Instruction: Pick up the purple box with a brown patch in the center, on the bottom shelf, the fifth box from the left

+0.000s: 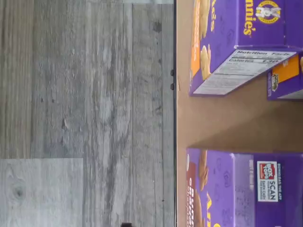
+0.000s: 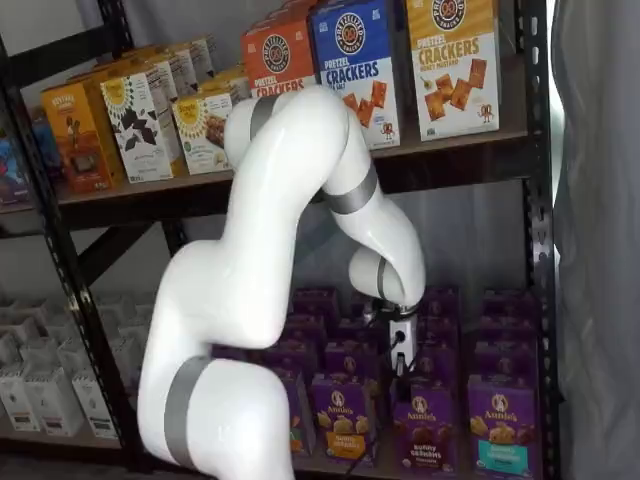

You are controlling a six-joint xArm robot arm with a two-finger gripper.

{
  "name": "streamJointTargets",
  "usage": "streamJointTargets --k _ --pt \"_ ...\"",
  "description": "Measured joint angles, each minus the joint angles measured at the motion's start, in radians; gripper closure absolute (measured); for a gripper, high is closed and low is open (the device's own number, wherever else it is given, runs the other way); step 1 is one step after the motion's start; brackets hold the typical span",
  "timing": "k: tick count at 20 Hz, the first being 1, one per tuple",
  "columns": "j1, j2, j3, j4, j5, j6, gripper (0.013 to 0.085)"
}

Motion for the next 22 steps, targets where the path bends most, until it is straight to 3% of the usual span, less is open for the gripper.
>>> streamJointTargets --k 4,14,22 --pt "-0.002 0.065 -0.094 -0.045 0.082 0.041 0.013" --pt "-0.006 0.187 -0.252 -0.054 0.117 0.048 0.013" --pt "-0.012 0.259 -0.336 -0.134 0.126 0.112 0.013"
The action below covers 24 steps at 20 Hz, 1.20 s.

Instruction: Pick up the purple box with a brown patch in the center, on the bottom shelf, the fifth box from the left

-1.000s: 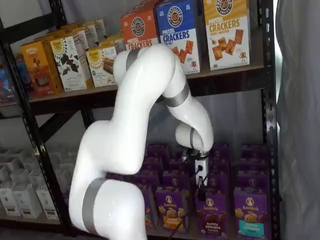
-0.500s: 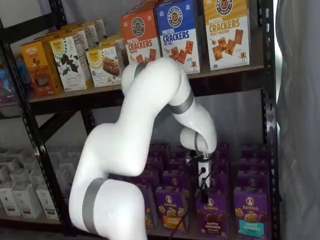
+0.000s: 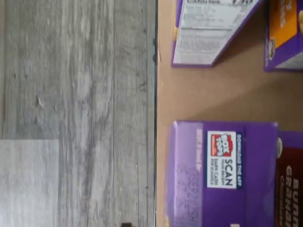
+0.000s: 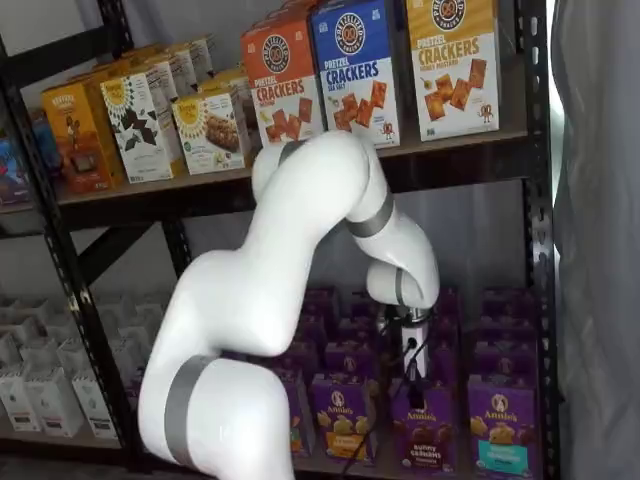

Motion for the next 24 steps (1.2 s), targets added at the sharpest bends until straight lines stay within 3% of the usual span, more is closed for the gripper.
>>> streamJointTargets --k 5,14,16,24 --pt "0.0 0.037 -0.022 -0.018 -0.025 0.015 0.013" --pt "0.004 0.064 -0.012 0.027 -0.094 -0.022 0.013" --pt "0.005 0.065 -0.007 0.029 -0.105 -0.023 0.021" --pt "0.01 0.063 0.007 0.036 -0.116 -0.026 0.037"
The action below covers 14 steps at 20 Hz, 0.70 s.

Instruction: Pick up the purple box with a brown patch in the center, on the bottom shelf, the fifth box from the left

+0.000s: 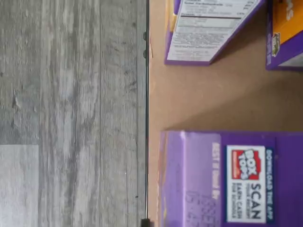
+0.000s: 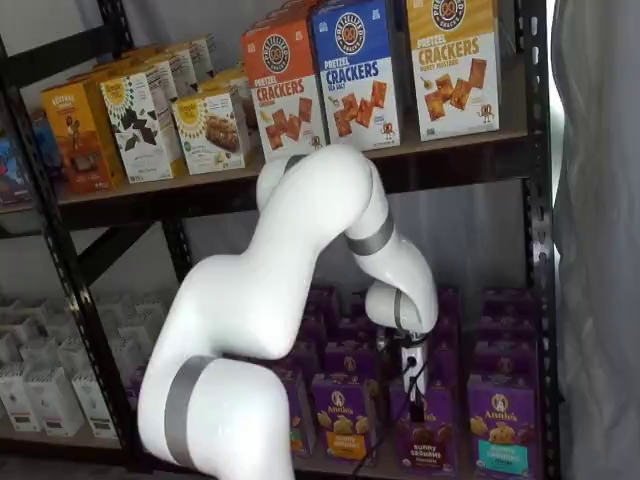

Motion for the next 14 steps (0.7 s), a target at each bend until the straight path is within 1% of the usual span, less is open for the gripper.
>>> streamJointTargets --k 3,7,8,9,11,12,13,14 --pt "0.002 -0.003 0.01 0.013 -0.013 -0.01 0.037" --pt "0.004 -0.008 0.018 0.016 -0.017 -0.011 0.037" --pt "0.005 -0.009 0.02 0.014 -0.017 -0.009 0.041" --pt "0.005 -0.01 0.021 0.013 -0.017 -0.008 0.041" --pt "0.005 -0.013 0.025 0.009 -0.016 -0.004 0.049" --pt "0.005 -0.014 0.028 0.008 -0.017 -0.002 0.049" --pt "0.005 -0.016 0.03 0.006 -0.017 -0.001 0.053" --pt "0.005 -0.018 0.032 0.006 -0.017 -0.001 0.053"
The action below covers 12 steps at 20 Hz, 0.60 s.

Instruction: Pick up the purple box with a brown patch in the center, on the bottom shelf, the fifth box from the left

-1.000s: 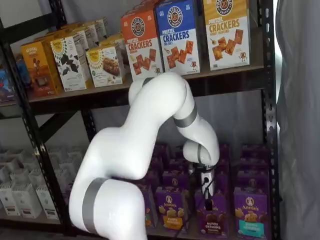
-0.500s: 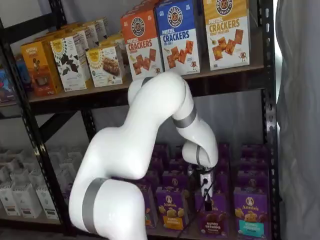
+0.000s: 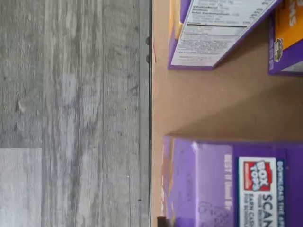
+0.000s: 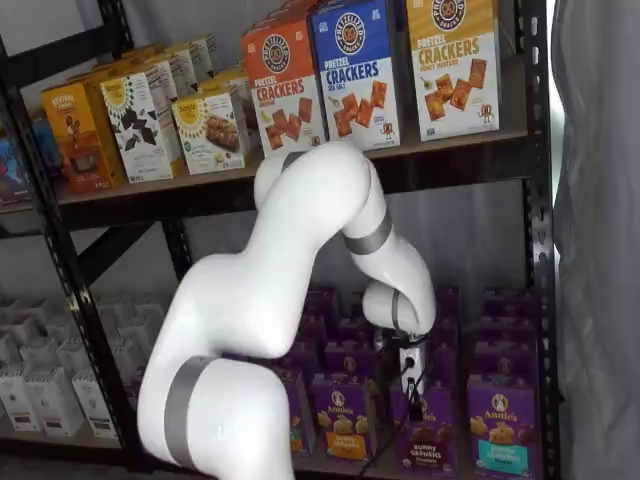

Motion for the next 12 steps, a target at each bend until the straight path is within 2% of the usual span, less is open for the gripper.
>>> streamJointTargets --k 1,10,11,12 --pt "0.0 -0.002 0.002 0.0 0.0 0.0 0.057" --pt "0.002 -0.015 0.025 -0.005 -0.016 0.007 0.057" --pt "0.002 -0.017 0.028 -0.007 -0.017 0.008 0.061" --pt "0.003 -0.018 0.029 -0.008 -0.018 0.009 0.061"
